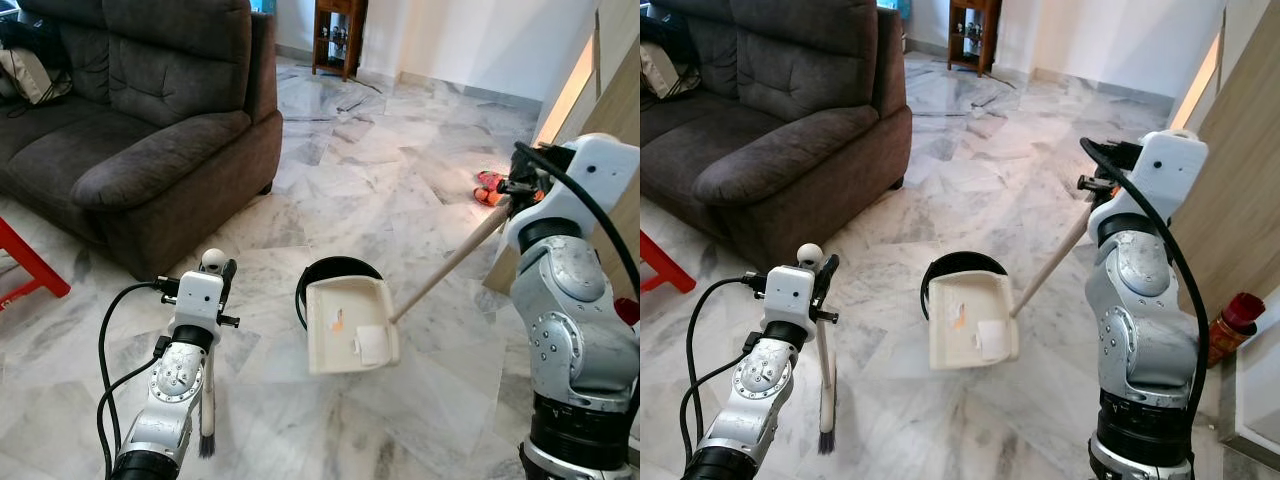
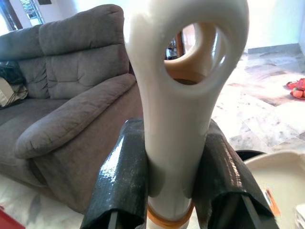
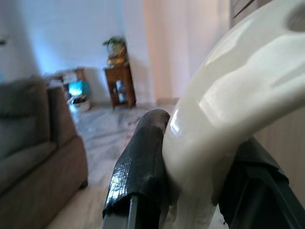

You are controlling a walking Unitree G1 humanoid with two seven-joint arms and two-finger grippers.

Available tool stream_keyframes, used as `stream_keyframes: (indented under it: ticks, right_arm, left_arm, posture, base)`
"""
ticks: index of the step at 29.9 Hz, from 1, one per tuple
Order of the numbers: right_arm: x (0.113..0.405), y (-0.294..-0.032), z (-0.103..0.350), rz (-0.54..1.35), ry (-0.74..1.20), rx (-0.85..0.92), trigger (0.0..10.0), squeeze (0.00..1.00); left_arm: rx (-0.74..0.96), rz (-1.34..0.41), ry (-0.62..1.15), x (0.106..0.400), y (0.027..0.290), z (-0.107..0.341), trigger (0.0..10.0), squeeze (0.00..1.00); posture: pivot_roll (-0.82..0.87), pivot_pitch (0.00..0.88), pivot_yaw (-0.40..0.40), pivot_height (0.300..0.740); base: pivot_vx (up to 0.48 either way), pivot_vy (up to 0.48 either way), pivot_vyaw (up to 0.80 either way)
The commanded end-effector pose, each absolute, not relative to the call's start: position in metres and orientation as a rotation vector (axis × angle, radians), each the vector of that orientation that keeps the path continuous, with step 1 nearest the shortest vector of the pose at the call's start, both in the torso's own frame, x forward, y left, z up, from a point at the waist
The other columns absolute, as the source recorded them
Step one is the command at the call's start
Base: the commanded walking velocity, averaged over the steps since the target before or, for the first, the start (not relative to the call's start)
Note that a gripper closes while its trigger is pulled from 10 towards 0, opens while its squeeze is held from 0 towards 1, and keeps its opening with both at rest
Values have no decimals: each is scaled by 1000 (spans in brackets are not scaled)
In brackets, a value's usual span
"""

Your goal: Sweep floor

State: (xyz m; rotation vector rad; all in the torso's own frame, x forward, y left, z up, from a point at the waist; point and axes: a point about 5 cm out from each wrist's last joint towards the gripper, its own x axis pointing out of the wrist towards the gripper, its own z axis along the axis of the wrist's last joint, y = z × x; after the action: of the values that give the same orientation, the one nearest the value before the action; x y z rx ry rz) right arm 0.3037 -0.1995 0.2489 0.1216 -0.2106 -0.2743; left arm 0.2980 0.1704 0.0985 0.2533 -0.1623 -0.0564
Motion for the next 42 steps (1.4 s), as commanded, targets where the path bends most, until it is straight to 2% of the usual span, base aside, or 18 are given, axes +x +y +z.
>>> stream_keyframes:
  ticks: [1,13,28,42]
  right_arm:
    - [301,-196,268,-269,-328,162,10000,0]
    - [309,-175,251,-220,-336,248,10000,0]
    - [310,-168,249,-197,-364,277,10000,0]
    - [311,-162,250,-160,-372,280,10000,0]
  left_arm:
    - [269,-72,-219,302,165,109,10000,0]
    - [266,-51,-227,300,168,109,10000,0]
    - [274,-39,-245,300,168,113,10000,0]
    - [277,-28,-251,301,168,114,10000,0]
  posture:
    - [28,0,-43,740]
    - [45,0,-45,740]
    - [45,0,-43,740]
    - [44,0,-42,740]
  base:
    - [0,0,0]
    - [0,0,0]
    - [0,0,0]
    - [155,0,0]
